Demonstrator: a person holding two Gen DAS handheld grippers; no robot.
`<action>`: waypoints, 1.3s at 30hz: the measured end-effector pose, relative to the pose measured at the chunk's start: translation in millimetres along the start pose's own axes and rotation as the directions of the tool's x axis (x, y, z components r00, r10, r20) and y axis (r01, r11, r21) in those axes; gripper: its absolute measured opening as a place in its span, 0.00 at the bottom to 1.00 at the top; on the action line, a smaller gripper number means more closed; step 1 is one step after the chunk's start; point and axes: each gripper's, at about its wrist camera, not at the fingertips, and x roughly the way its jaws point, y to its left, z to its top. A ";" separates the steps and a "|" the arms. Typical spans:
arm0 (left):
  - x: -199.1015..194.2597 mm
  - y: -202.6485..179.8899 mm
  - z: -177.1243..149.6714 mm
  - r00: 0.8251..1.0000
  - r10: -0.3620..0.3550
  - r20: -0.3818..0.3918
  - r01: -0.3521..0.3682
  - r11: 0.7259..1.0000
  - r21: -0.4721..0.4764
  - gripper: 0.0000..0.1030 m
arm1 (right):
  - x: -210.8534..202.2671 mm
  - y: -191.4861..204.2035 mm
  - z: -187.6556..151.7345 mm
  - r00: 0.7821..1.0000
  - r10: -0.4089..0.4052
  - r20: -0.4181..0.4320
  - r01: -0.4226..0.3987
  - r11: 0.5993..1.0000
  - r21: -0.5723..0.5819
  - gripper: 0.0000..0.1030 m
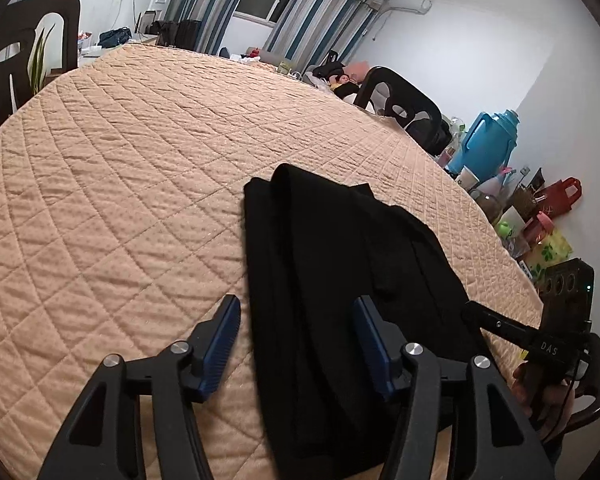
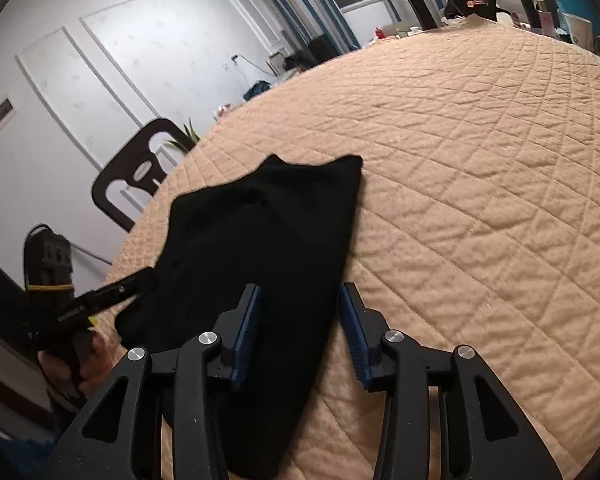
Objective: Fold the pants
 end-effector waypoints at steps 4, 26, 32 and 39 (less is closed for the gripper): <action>1.5 -8.7 -5.7 1.000 -0.023 -0.006 0.023 1.000 -0.002 0.59 | 0.7 2.9 -3.5 0.999 0.035 -0.010 -0.035 0.999 0.014 0.42; -19.7 -16.6 23.5 0.996 -0.070 0.053 0.068 0.997 0.038 0.23 | -13.7 34.8 21.7 0.994 0.096 0.047 -0.092 0.993 -0.078 0.16; -27.4 -4.5 63.5 0.993 -0.051 0.104 0.045 0.997 0.055 0.24 | 0.6 63.5 59.8 0.990 0.129 0.063 -0.118 0.982 -0.147 0.16; -5.8 26.6 107.3 0.994 0.006 0.105 -0.012 0.998 0.061 0.24 | 51.8 70.2 106.9 0.986 0.166 0.033 -0.159 0.976 -0.150 0.16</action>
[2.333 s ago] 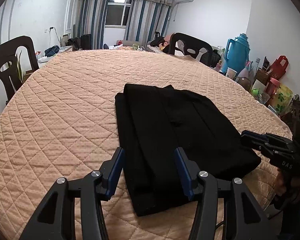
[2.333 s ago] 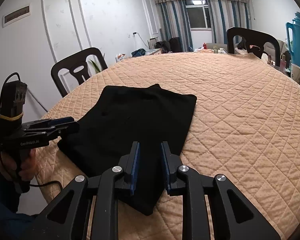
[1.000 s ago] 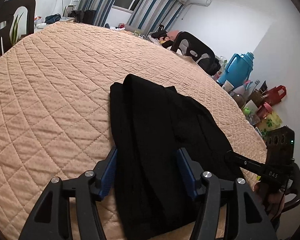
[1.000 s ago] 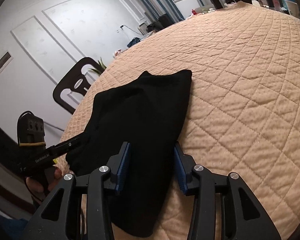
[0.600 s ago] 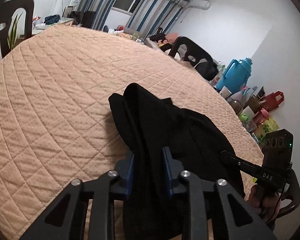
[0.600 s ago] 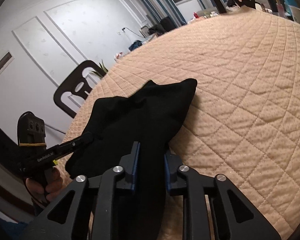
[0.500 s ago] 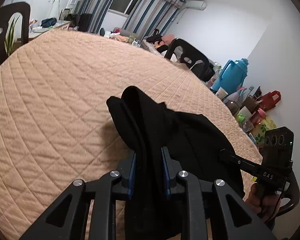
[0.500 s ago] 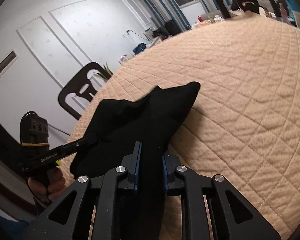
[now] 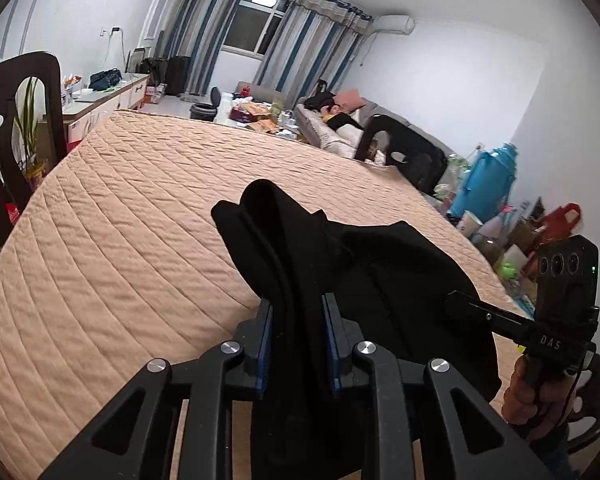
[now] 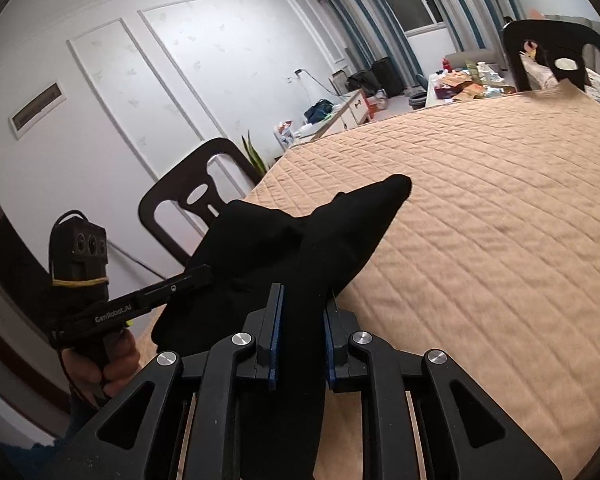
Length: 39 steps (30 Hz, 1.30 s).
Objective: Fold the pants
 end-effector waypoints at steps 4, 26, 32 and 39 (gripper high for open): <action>34.9 29.4 -5.4 0.996 0.044 -0.078 -0.046 0.999 -0.022 0.28 | 38.9 -27.6 0.8 0.997 -0.029 -0.078 0.032 0.999 0.031 0.17; -11.2 -13.1 -64.5 0.990 0.142 -0.009 -0.139 0.978 0.156 0.34 | 9.4 15.0 -64.7 0.956 -0.275 -0.101 0.238 0.929 -0.284 0.27; -13.7 -8.2 -67.1 0.986 0.167 -0.008 -0.164 0.977 0.137 0.35 | 4.6 18.5 -64.4 0.958 -0.275 -0.081 0.242 0.928 -0.283 0.27; -25.2 -19.5 -79.1 0.977 0.214 -0.019 -0.211 0.970 0.123 0.36 | -5.5 34.1 -69.4 0.963 -0.264 -0.043 0.241 0.927 -0.288 0.27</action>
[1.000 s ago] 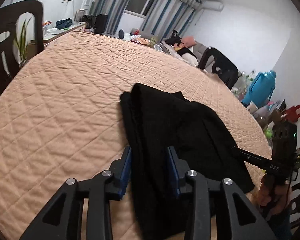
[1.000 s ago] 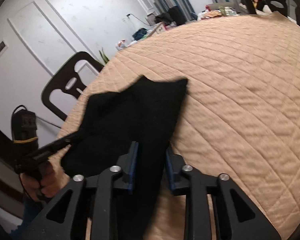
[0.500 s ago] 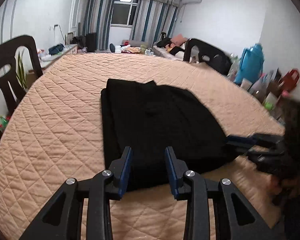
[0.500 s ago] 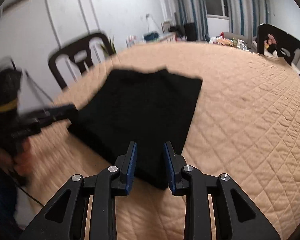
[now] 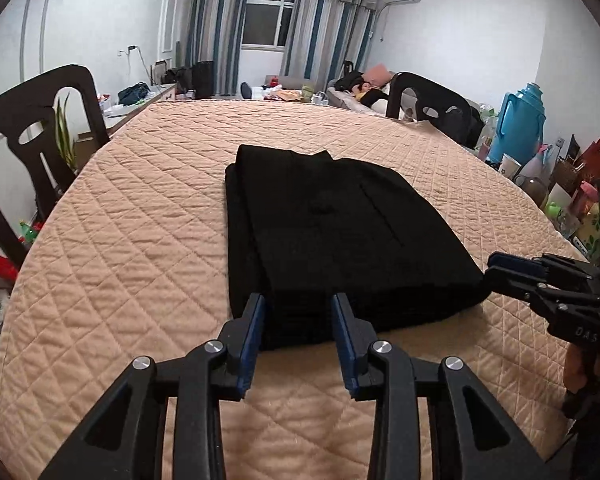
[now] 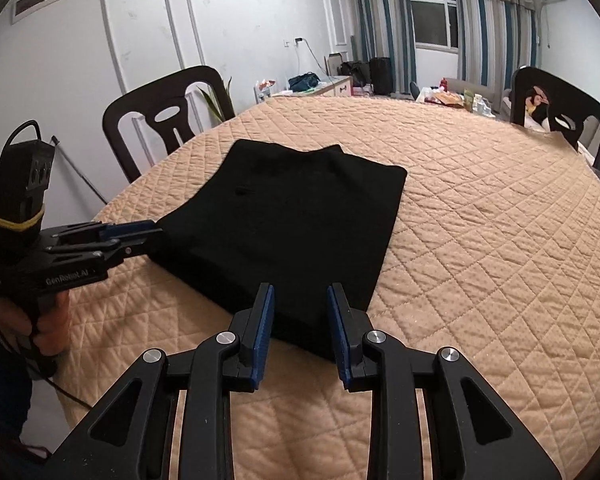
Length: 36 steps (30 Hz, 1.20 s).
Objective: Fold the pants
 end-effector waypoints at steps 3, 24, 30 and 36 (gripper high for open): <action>-5.4 -2.3 -3.7 1.000 0.009 -0.001 -0.009 1.000 -0.013 0.36 | -7.2 2.2 -3.2 1.000 0.000 0.010 0.000 1.000 0.007 0.27; -11.9 -13.5 -21.8 0.995 0.102 -0.017 -0.101 0.994 0.037 0.51 | -16.4 8.5 -26.8 0.997 -0.075 -0.028 0.075 0.997 0.007 0.28; -1.5 -8.6 -26.4 0.992 0.125 -0.027 -0.123 0.991 0.044 0.51 | 2.3 5.2 -35.9 0.989 -0.131 -0.062 0.131 0.991 0.000 0.28; 9.9 -3.1 -26.8 0.989 0.135 -0.060 -0.133 0.990 0.038 0.51 | 11.9 -0.4 -36.0 0.987 -0.126 -0.099 0.128 0.992 0.013 0.28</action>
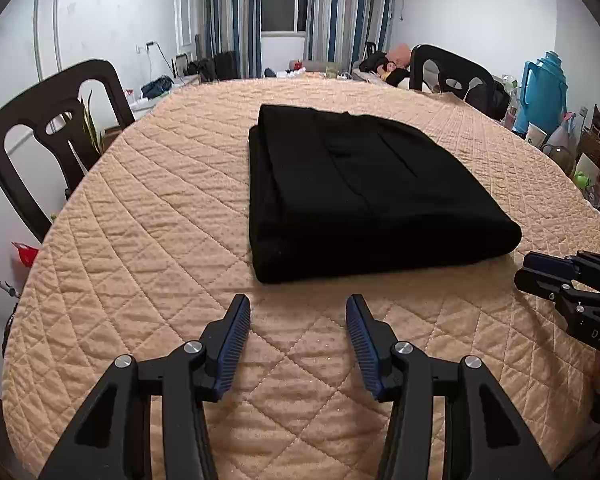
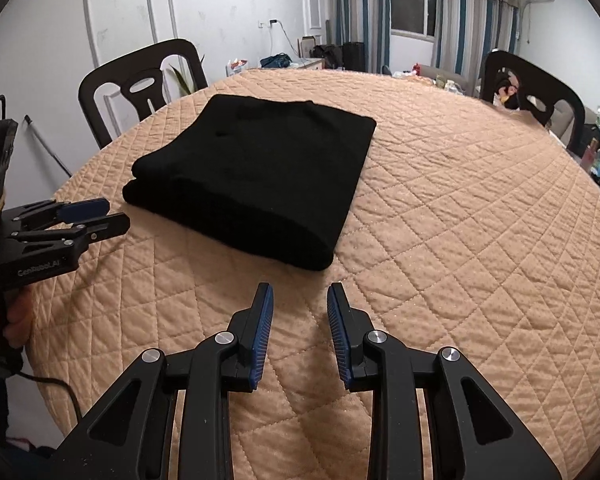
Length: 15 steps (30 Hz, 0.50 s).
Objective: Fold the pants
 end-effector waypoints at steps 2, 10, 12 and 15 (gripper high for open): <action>0.9 -1.7 0.6 1.000 0.002 -0.004 -0.002 1.000 0.013 0.53 | 1.9 -2.5 0.6 1.000 -0.001 -0.010 0.001 1.000 0.013 0.28; 3.1 -6.8 -0.4 1.000 0.019 -0.013 -0.019 0.999 0.034 0.59 | 4.6 6.2 0.9 1.000 -0.009 -0.023 0.008 0.999 -0.032 0.42; 3.2 -6.8 -0.7 1.000 0.022 -0.013 -0.022 0.999 0.030 0.60 | 4.8 7.2 0.3 1.000 -0.017 -0.023 0.016 0.999 -0.036 0.42; 3.2 -6.9 -0.7 1.000 0.026 -0.013 -0.026 0.999 0.030 0.61 | 5.0 9.4 -0.1 0.999 -0.036 -0.023 0.034 0.998 -0.049 0.43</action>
